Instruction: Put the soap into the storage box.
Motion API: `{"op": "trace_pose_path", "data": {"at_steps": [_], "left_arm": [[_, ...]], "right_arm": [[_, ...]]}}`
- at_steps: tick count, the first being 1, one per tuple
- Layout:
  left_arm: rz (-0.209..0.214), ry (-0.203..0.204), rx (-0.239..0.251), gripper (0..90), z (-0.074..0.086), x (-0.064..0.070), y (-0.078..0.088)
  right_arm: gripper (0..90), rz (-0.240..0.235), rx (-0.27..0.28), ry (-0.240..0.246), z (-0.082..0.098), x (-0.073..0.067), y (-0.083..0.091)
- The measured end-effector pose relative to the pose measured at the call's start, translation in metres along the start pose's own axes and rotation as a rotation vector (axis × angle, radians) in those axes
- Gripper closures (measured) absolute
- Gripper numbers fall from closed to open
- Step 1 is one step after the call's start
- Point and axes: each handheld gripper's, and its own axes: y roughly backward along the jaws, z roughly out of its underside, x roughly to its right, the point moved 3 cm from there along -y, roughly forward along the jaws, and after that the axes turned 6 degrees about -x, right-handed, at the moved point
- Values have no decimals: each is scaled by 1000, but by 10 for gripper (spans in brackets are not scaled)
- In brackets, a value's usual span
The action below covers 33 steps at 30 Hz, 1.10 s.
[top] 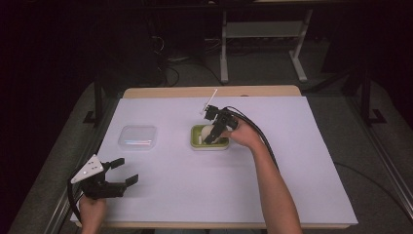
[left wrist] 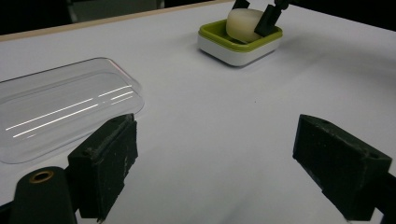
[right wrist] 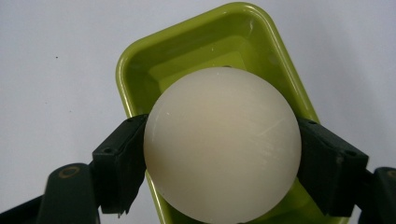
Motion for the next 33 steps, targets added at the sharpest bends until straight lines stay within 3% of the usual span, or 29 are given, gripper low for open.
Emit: {"op": "trace_pose_path", "data": {"at_steps": [18,20,21,25,33], "left_arm": [[0,1,1,132,0,0,0],[0,4,1,132,0,0,0],[1,5,3,132,0,0,-1],[1,0,0,132,0,1,-1],[-1,3,-1,132,0,0,-1]], "right_arm": [[222,14,0,0,1,-2,1],[253,23,19,1,1,-2,4],[294,19,64,4,0,-2,11],[283,39,66,19,1,-4,18],[253,16,71,-9,11,-3,22]]}}
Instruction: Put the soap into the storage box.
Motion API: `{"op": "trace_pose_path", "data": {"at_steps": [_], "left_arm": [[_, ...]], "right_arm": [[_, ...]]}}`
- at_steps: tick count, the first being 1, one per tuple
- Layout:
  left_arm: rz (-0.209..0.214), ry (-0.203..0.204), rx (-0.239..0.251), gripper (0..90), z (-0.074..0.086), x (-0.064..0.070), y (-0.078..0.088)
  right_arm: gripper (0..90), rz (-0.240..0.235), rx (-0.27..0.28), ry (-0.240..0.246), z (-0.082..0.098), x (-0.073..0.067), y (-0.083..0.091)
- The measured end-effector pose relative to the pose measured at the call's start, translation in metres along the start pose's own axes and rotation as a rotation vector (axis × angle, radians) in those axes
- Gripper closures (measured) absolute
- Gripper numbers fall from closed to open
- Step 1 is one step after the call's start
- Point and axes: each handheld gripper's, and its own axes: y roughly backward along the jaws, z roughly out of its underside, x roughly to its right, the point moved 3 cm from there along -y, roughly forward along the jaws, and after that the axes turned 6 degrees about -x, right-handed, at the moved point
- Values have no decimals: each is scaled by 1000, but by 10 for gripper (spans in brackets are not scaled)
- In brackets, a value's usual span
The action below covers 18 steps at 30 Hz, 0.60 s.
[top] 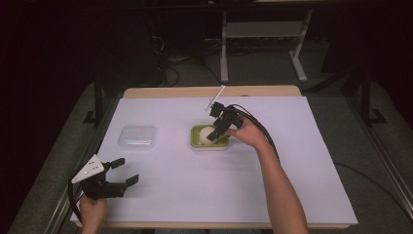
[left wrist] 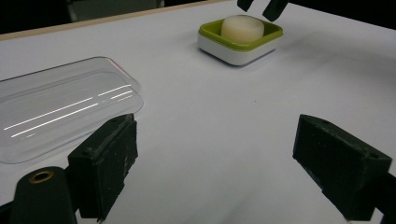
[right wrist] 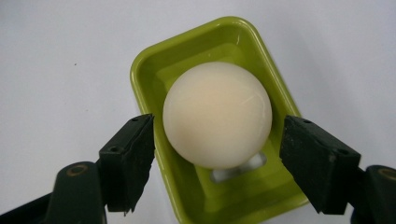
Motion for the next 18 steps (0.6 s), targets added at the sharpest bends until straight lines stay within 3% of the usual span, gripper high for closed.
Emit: {"op": "trace_pose_path", "data": {"at_steps": [10,18], "left_arm": [[-4,-13,-9,132,0,0,0],[-3,-9,-7,132,0,0,0]], "right_arm": [[243,-5,41,11,9,-5,12],[235,-25,69,-12,19,-6,20]]}}
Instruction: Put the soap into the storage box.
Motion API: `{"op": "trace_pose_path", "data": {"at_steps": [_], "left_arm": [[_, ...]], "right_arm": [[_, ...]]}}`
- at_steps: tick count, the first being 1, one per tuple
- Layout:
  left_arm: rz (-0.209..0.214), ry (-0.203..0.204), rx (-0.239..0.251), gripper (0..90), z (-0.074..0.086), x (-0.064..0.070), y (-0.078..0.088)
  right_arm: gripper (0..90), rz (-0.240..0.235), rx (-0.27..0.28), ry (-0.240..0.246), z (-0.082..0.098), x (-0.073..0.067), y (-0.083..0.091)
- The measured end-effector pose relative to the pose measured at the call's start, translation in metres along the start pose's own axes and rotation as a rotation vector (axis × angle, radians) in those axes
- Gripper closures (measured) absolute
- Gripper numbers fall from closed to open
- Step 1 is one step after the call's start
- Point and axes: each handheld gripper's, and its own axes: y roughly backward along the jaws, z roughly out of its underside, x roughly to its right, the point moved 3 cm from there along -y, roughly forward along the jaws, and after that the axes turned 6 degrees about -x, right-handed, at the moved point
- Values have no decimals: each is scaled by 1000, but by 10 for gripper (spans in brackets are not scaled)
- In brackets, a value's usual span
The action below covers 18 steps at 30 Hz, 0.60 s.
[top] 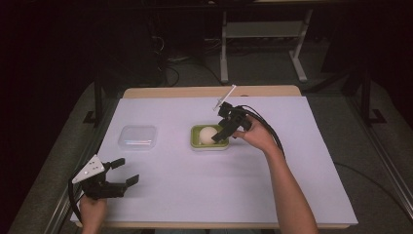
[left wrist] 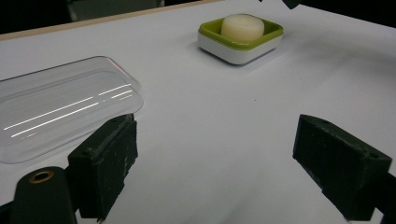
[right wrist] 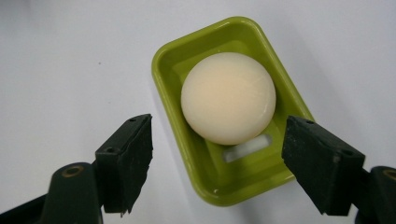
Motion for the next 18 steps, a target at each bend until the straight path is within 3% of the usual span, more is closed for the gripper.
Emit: {"op": "trace_pose_path", "data": {"at_steps": [18], "left_arm": [[1,-3,-6,132,0,2,-1]], "right_arm": [[231,1,57,-25,24,-9,13]]}}
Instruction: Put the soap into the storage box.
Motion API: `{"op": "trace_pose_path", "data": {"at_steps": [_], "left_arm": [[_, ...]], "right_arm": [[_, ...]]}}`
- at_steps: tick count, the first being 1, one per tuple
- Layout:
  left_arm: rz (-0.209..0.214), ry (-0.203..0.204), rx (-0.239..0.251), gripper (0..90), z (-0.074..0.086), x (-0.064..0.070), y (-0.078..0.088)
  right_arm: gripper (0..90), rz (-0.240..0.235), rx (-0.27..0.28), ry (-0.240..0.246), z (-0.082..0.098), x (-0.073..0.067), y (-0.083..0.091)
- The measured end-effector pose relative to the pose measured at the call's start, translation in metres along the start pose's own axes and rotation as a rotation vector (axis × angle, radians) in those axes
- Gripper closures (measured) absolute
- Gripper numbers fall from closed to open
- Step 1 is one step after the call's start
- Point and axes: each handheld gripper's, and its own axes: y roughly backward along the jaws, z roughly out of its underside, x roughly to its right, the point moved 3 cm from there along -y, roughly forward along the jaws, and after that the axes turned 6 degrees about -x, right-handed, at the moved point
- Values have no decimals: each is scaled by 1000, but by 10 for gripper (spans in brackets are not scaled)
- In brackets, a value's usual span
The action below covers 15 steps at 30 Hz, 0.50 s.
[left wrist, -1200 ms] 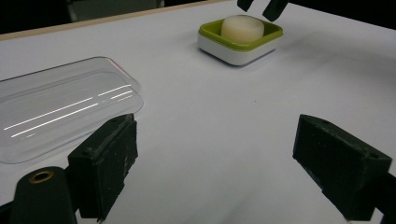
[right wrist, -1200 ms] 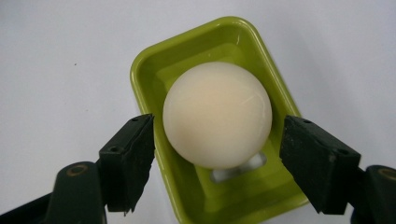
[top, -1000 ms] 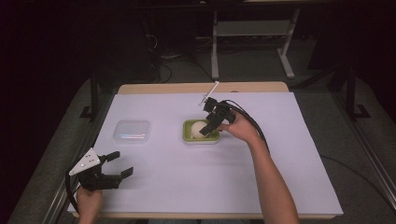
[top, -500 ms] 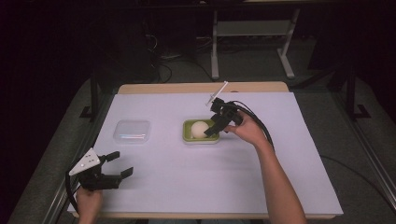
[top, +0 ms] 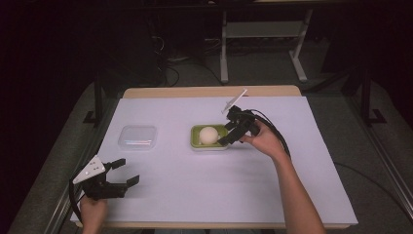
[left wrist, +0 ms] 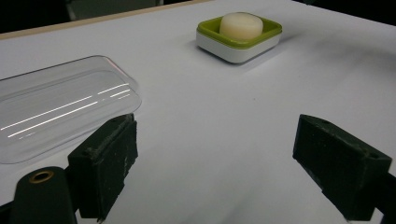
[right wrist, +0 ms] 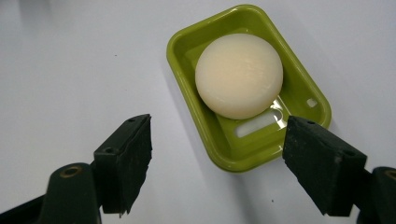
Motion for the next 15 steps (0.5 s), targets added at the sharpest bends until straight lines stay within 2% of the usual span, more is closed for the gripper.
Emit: {"op": "trace_pose_path", "data": {"at_steps": [12,15], "left_arm": [[-3,1,5,132,0,0,1],[-4,0,4,132,0,0,1]], "right_arm": [[230,-4,11,-24,20,-3,5],[230,-2,23,-16,23,-6,7]]}}
